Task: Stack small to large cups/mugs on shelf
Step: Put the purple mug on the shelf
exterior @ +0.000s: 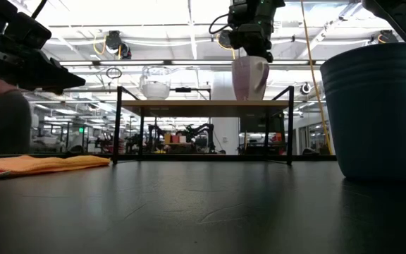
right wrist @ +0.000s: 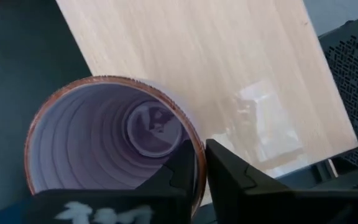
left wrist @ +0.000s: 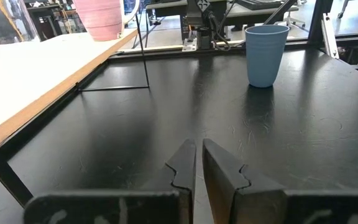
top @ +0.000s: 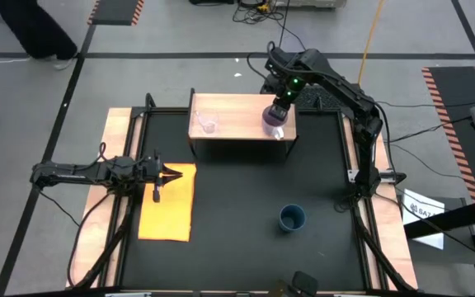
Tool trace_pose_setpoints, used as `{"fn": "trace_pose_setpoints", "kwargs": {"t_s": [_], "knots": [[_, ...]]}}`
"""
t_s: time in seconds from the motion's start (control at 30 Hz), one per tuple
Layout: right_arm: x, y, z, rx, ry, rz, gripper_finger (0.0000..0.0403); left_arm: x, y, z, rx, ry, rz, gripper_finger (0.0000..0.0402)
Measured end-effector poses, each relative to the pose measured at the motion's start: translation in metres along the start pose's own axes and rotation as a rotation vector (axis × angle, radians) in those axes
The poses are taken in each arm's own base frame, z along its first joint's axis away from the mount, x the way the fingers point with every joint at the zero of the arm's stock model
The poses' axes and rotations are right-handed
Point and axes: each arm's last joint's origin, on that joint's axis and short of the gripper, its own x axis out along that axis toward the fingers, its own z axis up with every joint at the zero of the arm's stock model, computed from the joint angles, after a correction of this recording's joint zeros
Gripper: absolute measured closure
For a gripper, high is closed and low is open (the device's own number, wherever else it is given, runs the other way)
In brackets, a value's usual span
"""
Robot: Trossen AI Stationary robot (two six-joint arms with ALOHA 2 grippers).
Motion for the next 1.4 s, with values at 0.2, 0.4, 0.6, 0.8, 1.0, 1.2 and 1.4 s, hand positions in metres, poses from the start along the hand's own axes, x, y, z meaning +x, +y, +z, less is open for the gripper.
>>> {"fn": "trace_pose_setpoints", "kwargs": {"t_s": [0.2,0.4,0.6,0.8,1.0,1.2,1.4], "knots": [[0.0014,-0.0002,0.0006,0.0,0.002,0.001,0.034,0.0,0.0,0.0,0.0,0.0,0.0,0.0369],[0.0014,-0.0006,0.0025,-0.002,-0.018,-0.003,0.0326,0.0,0.0,0.0,0.0,0.0,0.0,0.0369],[0.0014,-0.0006,0.0025,0.0,-0.017,-0.003,0.0323,0.0,-0.0001,-0.0001,-0.002,0.001,-0.002,0.0369],[0.0012,-0.0006,0.0026,0.001,-0.02,-0.004,0.0323,0.0,-0.0005,-0.0002,-0.003,0.002,-0.016,0.0369],[0.0007,-0.001,0.0045,-0.001,-0.042,-0.008,0.0323,0.0,-0.0005,-0.0002,-0.003,0.002,-0.017,0.0369],[0.0003,-0.0009,0.0039,0.002,-0.038,-0.008,0.0323,0.0,-0.0005,-0.0002,-0.003,0.002,-0.017,0.0369],[-0.0022,-0.0002,0.0019,0.004,-0.033,-0.007,0.0323,0.0,-0.0005,-0.0002,-0.003,0.002,-0.017,0.0369]]}}
